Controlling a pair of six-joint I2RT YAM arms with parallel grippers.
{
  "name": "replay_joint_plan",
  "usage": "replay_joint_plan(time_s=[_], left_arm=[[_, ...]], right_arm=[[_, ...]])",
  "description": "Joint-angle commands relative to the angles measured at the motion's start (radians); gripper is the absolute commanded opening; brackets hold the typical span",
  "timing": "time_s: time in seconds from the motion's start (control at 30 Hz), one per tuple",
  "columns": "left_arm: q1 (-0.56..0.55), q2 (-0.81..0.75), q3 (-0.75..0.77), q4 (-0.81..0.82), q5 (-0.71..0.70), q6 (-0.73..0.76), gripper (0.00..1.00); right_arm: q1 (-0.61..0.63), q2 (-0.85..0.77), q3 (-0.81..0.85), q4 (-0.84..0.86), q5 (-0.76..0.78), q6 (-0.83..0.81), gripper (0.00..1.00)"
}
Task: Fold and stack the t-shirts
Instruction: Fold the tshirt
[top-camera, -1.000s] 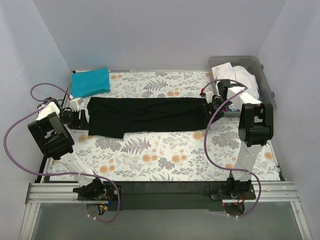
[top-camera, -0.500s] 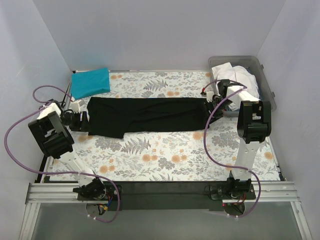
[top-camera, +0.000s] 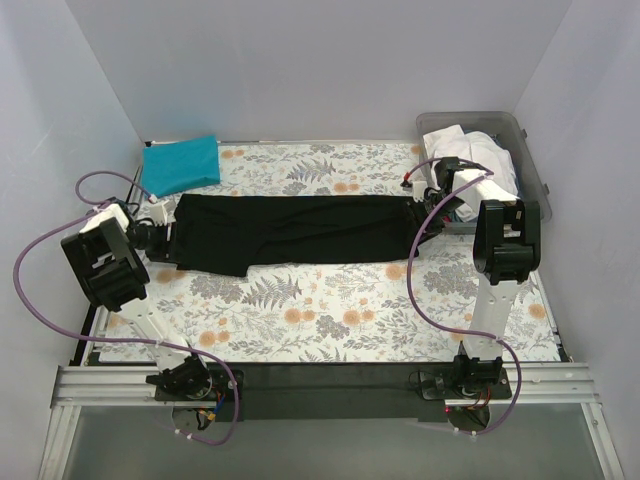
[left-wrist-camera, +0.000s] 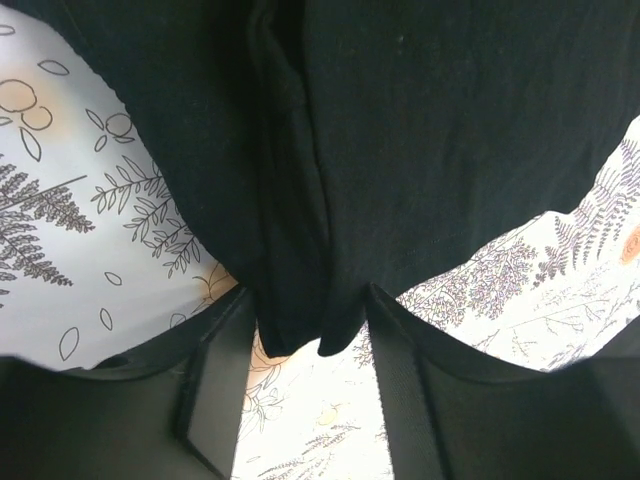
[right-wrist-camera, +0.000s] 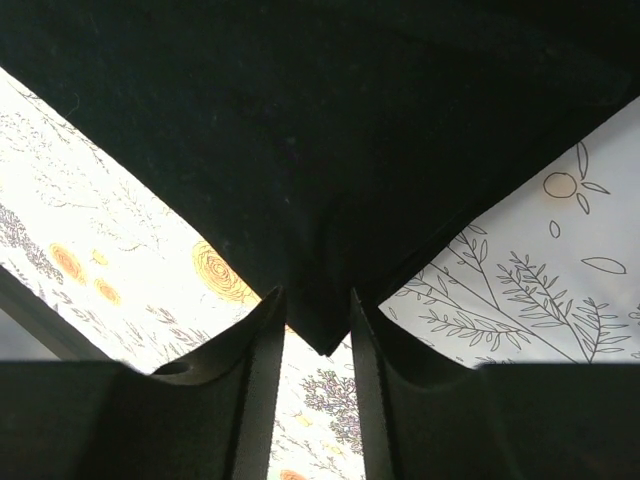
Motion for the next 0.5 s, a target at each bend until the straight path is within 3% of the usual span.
replay_joint_plan(time_s=[0.0, 0.13, 0.23, 0.47], left_arm=[[-0.006, -0.011, 0.025, 0.024, 0.029, -0.006, 0.45], [-0.006, -0.007, 0.022, 0.03, 0.023, -0.012, 0.34], [-0.006, -0.004, 0.013, 0.033, 0.022, -0.016, 0.22], [-0.006, -0.029, -0.019, 0.035, 0.013, -0.012, 0.09]], right_arm=[[-0.003, -0.009, 0.029, -0.016, -0.019, 0.007, 0.37], [-0.004, -0.015, 0.034, -0.02, -0.017, 0.016, 0.23], [-0.006, -0.029, 0.021, -0.024, 0.003, 0.016, 0.02], [-0.016, -0.084, 0.011, -0.039, 0.052, -0.006, 0.01]])
